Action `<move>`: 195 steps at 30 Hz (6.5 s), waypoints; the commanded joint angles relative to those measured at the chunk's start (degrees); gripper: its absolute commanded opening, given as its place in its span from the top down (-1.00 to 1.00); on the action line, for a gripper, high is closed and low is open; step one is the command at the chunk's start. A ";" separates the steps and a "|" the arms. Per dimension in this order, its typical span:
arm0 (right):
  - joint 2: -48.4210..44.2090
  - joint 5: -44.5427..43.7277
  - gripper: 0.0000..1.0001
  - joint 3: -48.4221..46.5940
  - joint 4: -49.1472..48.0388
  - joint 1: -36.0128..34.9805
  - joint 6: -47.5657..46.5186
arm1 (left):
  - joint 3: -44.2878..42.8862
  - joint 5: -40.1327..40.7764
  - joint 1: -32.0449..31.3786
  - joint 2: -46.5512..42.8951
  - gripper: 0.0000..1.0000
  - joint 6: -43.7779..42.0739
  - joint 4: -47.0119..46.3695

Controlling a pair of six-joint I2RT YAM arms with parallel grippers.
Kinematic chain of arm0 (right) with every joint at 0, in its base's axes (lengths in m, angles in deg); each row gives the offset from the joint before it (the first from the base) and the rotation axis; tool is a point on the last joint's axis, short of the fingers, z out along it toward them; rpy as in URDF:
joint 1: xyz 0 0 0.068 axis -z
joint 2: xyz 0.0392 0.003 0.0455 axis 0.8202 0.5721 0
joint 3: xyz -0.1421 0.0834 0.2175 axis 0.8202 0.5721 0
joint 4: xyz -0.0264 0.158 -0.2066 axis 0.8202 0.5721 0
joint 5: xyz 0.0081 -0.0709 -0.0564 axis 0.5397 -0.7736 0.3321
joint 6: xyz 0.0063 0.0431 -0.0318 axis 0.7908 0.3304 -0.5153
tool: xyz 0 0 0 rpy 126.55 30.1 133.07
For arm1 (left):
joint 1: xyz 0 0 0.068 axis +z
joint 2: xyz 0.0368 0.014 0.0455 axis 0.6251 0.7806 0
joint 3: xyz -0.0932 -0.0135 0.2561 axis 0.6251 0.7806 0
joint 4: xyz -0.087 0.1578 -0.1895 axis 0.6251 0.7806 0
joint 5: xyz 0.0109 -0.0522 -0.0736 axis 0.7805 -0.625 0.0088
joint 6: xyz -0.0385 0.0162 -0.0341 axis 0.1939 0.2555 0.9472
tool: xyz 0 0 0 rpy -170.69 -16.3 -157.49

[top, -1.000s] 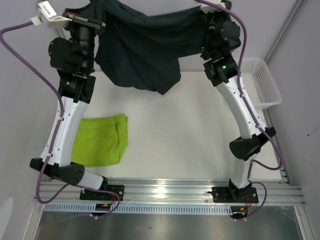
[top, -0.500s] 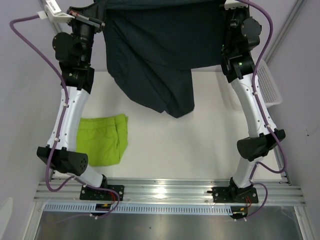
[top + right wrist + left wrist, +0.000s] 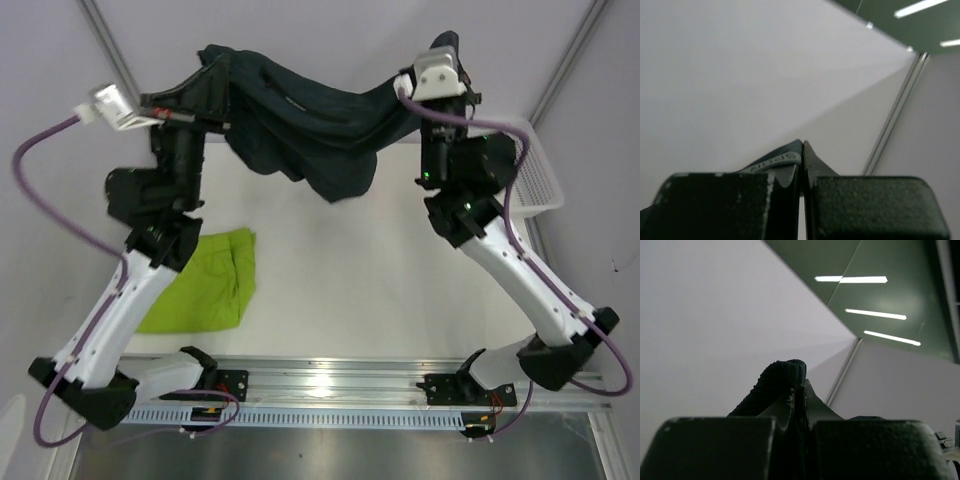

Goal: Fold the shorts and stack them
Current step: Flatten the shorts out

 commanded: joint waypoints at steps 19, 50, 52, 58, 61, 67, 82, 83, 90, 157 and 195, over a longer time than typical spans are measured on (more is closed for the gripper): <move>-9.89 -5.52 1.00 1.20 -12.15 -18.72 -17.72 | 7.43 9.16 -9.44 -13.61 1.00 -11.45 -10.11; 14.48 21.12 1.00 18.34 -16.26 28.23 60.34 | 17.72 -13.33 18.51 33.60 1.00 31.78 -44.72; 9.47 19.90 1.00 27.35 -21.09 27.62 62.54 | 26.37 -14.13 17.81 31.23 1.00 32.76 -49.65; -0.90 14.89 1.00 49.70 -14.88 22.44 63.95 | 49.70 -13.33 15.00 25.50 1.00 30.30 -60.37; -4.68 13.56 1.00 55.67 -8.72 19.80 66.15 | 55.94 -15.44 14.30 25.85 1.00 31.44 -64.34; -12.77 9.18 1.00 59.47 7.61 13.39 64.92 | 64.02 -22.64 13.94 19.63 1.00 31.97 -60.14; -24.65 -0.67 1.00 63.44 41.09 -4.54 68.00 | 71.51 -22.48 12.45 -12.19 0.95 19.24 -4.46; -24.56 -1.64 1.00 62.30 42.51 -5.42 68.52 | 71.51 -20.82 12.19 -16.12 0.92 18.53 -1.27; -23.59 -1.82 1.00 61.41 47.98 -5.87 68.61 | 72.56 -22.92 11.75 -24.93 0.08 13.25 17.36; 64.82 13.83 0.30 -30.08 51.93 19.10 81.45 | 14.21 -27.40 25.55 46.94 0.12 11.05 23.90; 49.17 22.53 0.14 -8.28 43.14 21.47 79.78 | 17.37 -25.99 26.78 46.07 0.97 11.49 21.26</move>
